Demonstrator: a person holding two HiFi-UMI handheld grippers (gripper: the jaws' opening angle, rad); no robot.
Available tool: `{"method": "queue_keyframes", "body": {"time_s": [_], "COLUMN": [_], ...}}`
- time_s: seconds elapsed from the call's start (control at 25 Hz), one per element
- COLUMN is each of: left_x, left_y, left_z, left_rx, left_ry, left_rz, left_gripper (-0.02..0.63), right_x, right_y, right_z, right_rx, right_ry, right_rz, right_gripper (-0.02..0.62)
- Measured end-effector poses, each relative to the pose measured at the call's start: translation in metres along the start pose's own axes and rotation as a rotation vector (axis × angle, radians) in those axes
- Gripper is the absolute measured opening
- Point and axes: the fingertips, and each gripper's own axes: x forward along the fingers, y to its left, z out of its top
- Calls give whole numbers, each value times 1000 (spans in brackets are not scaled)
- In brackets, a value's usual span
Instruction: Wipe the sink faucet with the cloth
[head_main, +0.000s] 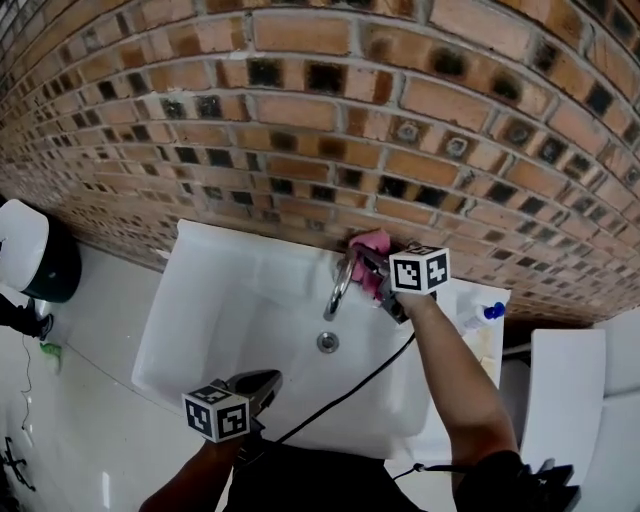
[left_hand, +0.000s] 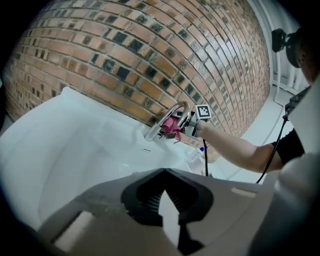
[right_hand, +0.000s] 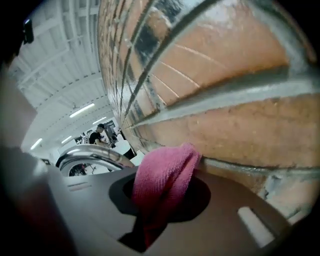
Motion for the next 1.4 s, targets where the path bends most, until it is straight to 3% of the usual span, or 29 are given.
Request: {"method": "queue_keyframes", "body": {"time_s": [0.36, 0.52, 1.0, 1.4], "left_x": [4, 10, -1, -21], "left_y": [25, 23, 12, 22], "left_z": [9, 12, 10, 7], "left_rx": [-31, -22, 47, 81], "left_ry": [4, 21, 43, 49], "left_rz": [-23, -61, -140, -155], "left_gripper": [3, 4, 5, 5], "right_x": [10, -1, -12, -16], "right_y": [-2, 18, 71, 114], "right_z": [11, 32, 54, 48], "right_rx": [189, 162, -192, -626], "right_ry": [-30, -92, -27, 47], "right_rz": [50, 84, -6, -189], "right_gripper": [59, 58, 58, 58]}}
